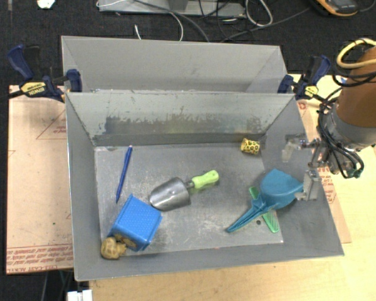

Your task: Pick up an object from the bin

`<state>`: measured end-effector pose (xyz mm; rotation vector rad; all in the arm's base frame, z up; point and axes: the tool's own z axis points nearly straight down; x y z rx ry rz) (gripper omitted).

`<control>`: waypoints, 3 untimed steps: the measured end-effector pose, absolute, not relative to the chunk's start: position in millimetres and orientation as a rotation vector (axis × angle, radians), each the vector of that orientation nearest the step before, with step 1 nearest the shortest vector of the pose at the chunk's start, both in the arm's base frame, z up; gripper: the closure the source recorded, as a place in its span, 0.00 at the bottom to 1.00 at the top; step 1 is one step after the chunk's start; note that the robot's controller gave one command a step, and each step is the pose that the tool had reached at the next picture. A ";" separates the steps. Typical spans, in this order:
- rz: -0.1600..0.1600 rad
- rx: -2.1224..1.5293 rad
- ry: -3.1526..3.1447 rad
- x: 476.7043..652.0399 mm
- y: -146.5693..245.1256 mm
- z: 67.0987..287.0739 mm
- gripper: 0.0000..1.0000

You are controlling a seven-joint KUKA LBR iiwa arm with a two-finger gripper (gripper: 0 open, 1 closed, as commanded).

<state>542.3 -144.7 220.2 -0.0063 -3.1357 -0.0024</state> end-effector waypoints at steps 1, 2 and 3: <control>0.000 0.000 -3.143 544.1 -143.9 224.7 0.00; 0.000 0.295 -3.131 536.2 -131.1 159.9 0.00; 0.003 0.691 -3.072 513.0 -104.3 159.0 0.00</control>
Offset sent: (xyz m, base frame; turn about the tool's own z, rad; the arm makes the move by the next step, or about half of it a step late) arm -0.0181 0.0299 -0.1502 -0.4504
